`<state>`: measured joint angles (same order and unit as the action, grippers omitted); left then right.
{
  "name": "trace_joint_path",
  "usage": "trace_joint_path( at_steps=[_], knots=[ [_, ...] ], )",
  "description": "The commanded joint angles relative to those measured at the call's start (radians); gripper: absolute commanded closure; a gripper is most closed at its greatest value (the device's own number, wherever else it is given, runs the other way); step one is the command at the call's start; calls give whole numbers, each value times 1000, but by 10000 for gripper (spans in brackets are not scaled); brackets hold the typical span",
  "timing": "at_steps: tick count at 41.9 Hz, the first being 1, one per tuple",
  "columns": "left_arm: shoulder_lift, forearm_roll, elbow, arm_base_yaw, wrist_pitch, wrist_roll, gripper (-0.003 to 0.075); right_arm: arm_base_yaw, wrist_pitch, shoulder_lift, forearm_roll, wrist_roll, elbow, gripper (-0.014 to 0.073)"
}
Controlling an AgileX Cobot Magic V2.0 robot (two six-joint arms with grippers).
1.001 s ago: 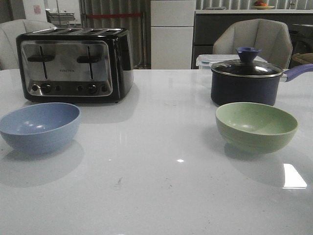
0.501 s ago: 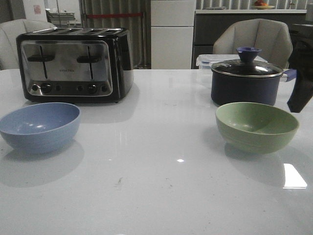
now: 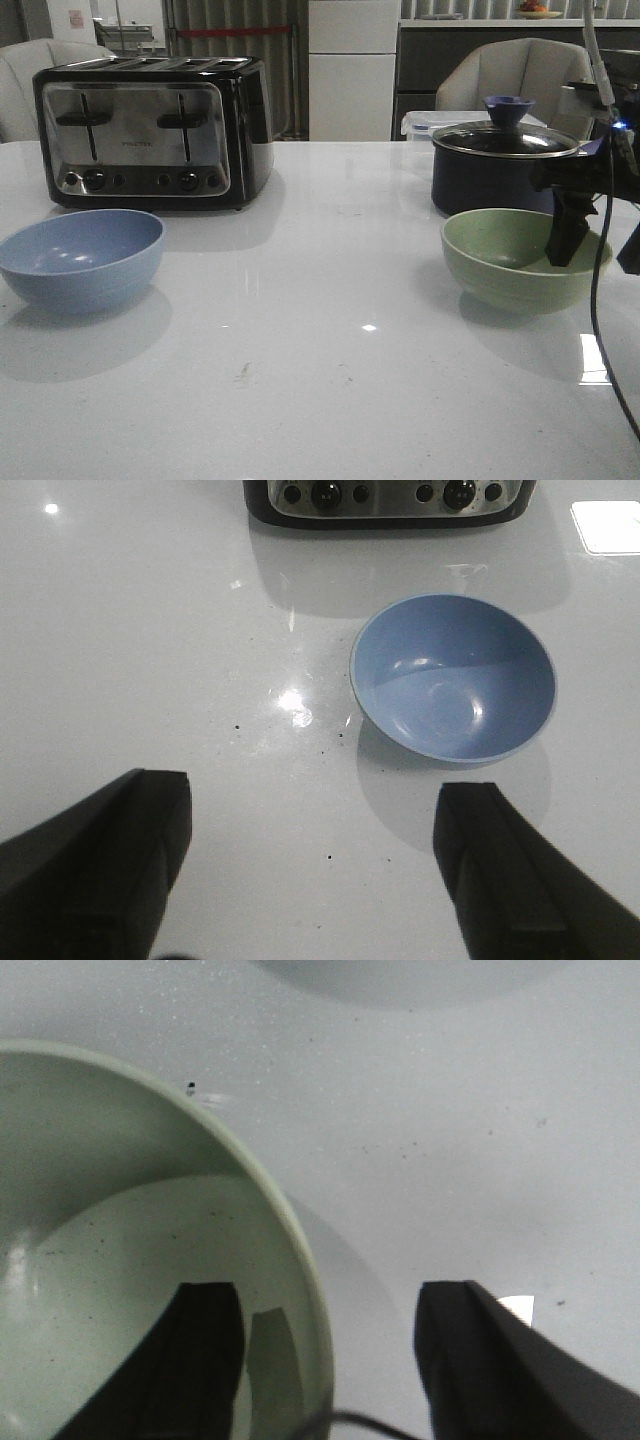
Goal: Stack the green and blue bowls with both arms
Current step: 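Lower the right gripper and grasp the rim of the pale green bowl, then carry the green bowl toward the table center and set it down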
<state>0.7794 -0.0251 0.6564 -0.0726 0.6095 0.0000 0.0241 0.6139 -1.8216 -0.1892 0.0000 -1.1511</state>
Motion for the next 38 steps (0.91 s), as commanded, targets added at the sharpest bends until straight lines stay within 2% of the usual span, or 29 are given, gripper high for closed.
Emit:
trace_joint_path(
  at_steps=[1,5,13,23,30,38],
  knots=[
    [-1,8,31,-10,-77,-7,159,4,-26,31,-12,-9,-37,274],
    [-1,8,31,-10,-77,-7,159,4,-25,27,-12,-9,-38,389],
    [-1,8,31,-10,-77,-7,159,4,-8,39,-12,-10,-38,508],
    [-1,8,31,-10,-89,-7,159,64,56,161,-12,-76,-38,524],
    [-1,8,31,-10,-91,-7,159,210,84,242,-12,-109,-38,524],
    [-1,8,31,-10,-91,-7,159,373,77,237,-12,-109,-38,524]
  ],
)
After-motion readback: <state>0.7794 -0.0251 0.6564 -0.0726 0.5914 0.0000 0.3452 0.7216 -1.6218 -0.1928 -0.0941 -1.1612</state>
